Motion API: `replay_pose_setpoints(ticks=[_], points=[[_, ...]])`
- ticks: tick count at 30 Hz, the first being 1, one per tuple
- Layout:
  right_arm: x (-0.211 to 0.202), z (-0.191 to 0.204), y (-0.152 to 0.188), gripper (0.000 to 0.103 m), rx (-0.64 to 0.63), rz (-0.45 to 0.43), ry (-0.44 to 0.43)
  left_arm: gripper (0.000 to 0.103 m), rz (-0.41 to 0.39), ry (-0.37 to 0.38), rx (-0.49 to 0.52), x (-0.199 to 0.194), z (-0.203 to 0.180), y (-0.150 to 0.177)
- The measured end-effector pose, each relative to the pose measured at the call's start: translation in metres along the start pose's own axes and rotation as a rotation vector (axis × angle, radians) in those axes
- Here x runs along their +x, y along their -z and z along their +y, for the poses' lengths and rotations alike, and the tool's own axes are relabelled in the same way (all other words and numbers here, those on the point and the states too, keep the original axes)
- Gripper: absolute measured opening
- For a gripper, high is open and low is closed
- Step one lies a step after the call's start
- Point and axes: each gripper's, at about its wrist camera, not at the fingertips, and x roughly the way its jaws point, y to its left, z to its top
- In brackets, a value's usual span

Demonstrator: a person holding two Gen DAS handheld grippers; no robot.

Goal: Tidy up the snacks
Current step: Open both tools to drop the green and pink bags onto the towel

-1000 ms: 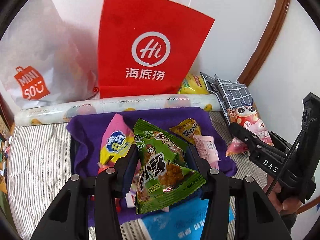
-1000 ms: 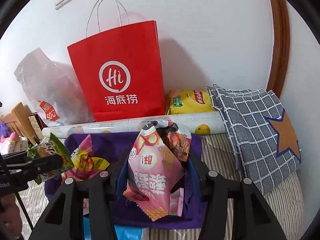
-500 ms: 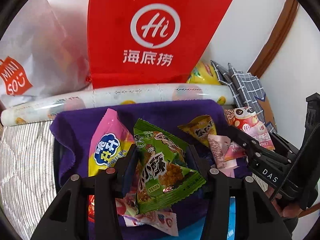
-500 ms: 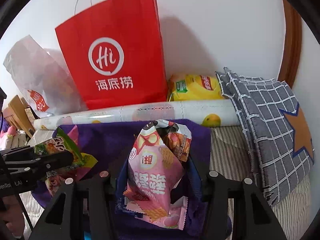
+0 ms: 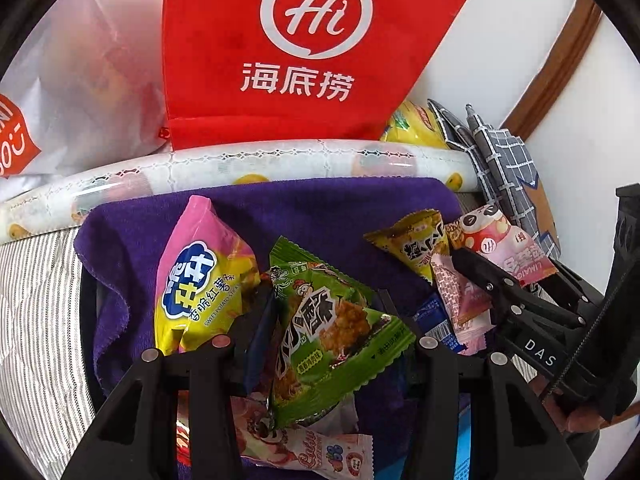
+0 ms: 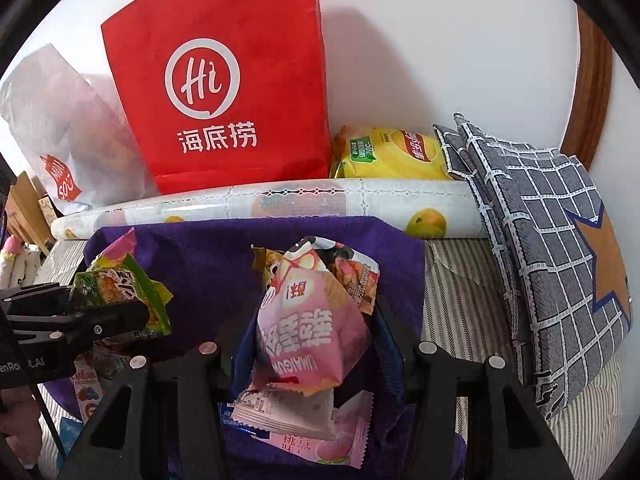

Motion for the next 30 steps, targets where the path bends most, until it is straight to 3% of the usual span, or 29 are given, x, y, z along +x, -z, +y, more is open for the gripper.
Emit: replay_pose_setpoints(ticks=[21, 25, 30], points=[[-0.001, 0.000, 0.001, 0.053, 0.008, -0.009, 0.026, 0.048, 0.026, 0.008, -0.019, 0.002, 0.001, 0.001], [-0.003, 0.001, 0.001, 0.058, 0.004, -0.018, 0.023, 0.049, 0.033, 0.008, -0.015, 0.001, 0.000, 0.001], [-0.018, 0.012, 0.000, 0.073, -0.056, -0.074, 0.044, 0.065, 0.012, 0.028, -0.023, -0.010, -0.005, -0.001]])
